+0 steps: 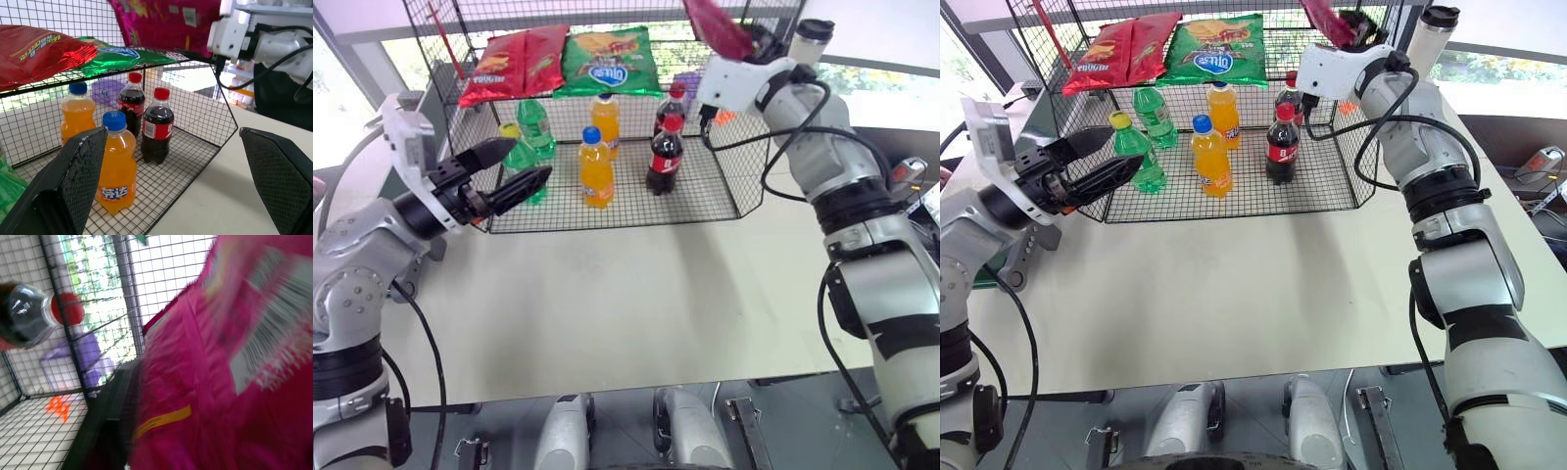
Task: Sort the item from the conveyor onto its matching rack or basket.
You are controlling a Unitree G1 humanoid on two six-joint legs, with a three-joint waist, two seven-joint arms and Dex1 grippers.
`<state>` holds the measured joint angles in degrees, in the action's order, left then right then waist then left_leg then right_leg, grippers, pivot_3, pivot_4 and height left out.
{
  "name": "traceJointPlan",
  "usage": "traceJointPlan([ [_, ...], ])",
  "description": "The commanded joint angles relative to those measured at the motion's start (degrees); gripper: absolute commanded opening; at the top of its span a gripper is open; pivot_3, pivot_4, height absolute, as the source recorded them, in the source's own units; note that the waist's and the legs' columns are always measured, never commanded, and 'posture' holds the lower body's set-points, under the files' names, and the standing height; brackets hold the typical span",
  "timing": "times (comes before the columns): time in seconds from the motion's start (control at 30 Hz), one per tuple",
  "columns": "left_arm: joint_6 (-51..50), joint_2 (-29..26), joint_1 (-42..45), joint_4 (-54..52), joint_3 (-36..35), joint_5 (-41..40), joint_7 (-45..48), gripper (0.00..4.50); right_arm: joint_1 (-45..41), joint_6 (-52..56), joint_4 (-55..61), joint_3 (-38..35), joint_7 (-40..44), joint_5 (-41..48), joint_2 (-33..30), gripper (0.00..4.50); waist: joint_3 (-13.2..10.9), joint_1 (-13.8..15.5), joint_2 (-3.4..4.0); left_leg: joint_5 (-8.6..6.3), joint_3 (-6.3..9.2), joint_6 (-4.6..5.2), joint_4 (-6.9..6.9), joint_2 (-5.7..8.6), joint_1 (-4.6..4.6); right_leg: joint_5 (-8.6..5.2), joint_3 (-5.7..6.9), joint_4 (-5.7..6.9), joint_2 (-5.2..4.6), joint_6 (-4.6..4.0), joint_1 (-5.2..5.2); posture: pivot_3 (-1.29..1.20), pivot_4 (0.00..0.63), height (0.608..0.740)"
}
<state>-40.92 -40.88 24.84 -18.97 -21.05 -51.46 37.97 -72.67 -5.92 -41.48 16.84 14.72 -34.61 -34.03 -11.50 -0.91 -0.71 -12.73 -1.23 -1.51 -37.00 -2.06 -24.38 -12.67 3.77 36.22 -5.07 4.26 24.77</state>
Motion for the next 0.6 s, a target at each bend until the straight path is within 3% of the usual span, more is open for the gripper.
traceJointPlan([
  [0.03, 1.26, 0.00, -0.03, -1.65, -0.50, 0.13, -0.34, 4.50, -1.49, 1.25, 3.81, -4.05, 6.47, 7.09, 0.91, 4.19, 0.00, -0.01, 0.00, 0.00, 0.00, 0.00, 0.00, 0.00, 0.00, 0.00, 0.00, 0.00, 0.00, 0.00, -0.01, 0.00, 0.150, 0.740],
  [0.23, 1.46, 0.44, -0.07, -1.10, -0.09, 0.61, -0.50, 4.50, -1.97, 5.77, 6.48, -10.24, 19.24, 20.87, 3.16, 4.19, 0.00, 0.10, 0.00, 0.00, 0.00, 0.01, 0.00, -0.01, 0.00, 0.01, 0.00, 0.00, 0.01, 0.01, -0.01, 0.00, 0.150, 0.740],
  [0.47, 1.02, 0.37, -0.88, -1.63, -0.73, 0.67, -0.87, 4.50, 0.20, 11.92, 11.89, -13.03, 28.30, 30.64, 5.06, 4.19, 0.00, 0.13, 0.00, -0.01, -0.01, 0.01, 0.00, 0.00, 0.00, 0.01, 0.00, 0.00, 0.01, 0.02, -0.01, 0.00, 0.150, 0.740],
  [0.6, 1.06, 0.22, -1.20, -1.61, -0.83, 0.59, -0.91, 4.50, 1.20, 14.52, 14.03, -13.74, 29.34, 33.40, 6.16, 4.19, 0.00, 0.13, 0.00, -0.01, -0.01, 0.02, 0.01, -0.01, 0.00, 0.02, 0.00, 0.00, 0.01, 0.03, -0.01, 0.00, 0.150, 0.740],
])
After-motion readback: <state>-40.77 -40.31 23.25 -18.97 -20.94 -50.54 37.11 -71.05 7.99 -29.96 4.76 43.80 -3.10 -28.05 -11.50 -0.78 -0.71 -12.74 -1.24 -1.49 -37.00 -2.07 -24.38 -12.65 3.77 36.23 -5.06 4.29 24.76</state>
